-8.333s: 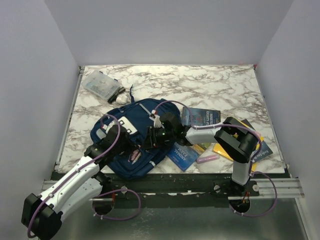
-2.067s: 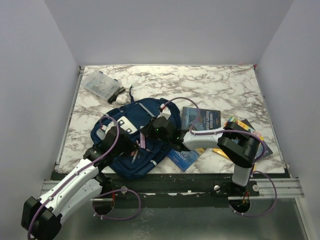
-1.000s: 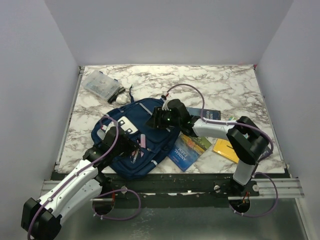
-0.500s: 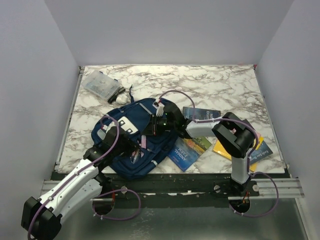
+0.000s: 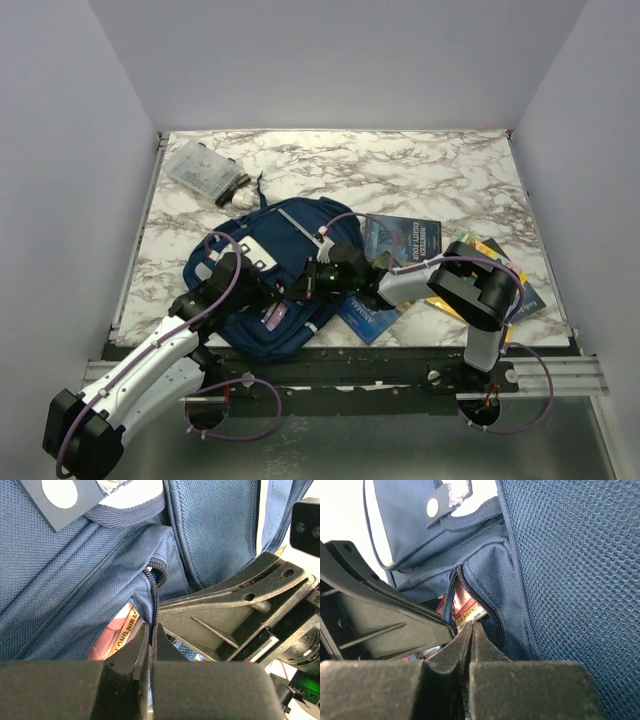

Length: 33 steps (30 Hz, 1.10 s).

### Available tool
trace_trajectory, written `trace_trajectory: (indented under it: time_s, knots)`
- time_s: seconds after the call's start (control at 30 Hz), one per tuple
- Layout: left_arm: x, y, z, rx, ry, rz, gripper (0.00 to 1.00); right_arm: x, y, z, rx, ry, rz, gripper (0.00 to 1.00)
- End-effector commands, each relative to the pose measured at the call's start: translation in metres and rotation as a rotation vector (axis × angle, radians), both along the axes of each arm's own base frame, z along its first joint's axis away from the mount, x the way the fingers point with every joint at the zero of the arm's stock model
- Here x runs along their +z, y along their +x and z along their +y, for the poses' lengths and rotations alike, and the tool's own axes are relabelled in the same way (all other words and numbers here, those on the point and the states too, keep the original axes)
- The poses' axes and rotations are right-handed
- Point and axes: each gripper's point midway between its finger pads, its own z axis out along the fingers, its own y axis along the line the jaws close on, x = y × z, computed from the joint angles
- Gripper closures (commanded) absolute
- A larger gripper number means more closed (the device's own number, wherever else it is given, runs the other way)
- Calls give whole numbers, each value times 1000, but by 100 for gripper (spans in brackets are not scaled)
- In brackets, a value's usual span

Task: Pack the student bag
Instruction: Place the stationery in the student bag.

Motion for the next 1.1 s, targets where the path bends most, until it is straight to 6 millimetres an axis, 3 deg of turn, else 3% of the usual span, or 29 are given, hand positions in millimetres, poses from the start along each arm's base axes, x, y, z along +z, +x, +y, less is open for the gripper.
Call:
trace_trajectory:
  time_s: [0.0,0.13,0.27,0.53,0.6,0.7,0.8,0.87,0.97,1.07]
  knots:
    - [19,10,-9,-17,-48,-67,100,32,-14,12,20,68,33,94]
    - [17,9,-7,-8,-51,-73,100,22,6,-3,-11,-82,-118,73]
    - [12,7,-7,-10,-51,-65,100,24,15,-15,-5,-175,-187,61]
    - [4,5,-5,-41,-4,-51,100,31,9,-44,19,-262,-269,40]
    - [11,5,-7,-99,11,-84,87,27,5,-57,18,-309,-264,39]
    - [33,4,-13,-203,22,-165,48,29,-2,-78,-17,-302,-201,36]
    - [57,-1,-20,-318,23,-237,21,39,-7,-97,-82,-273,-197,33]
    - [74,-3,-27,-399,26,-273,11,38,-1,-115,-197,-293,-156,33]
    - [92,-3,-38,-514,43,-290,8,30,3,-139,-364,-280,-5,27]
    - [89,0,-49,-603,138,-239,9,29,-7,-143,-403,-193,120,26]
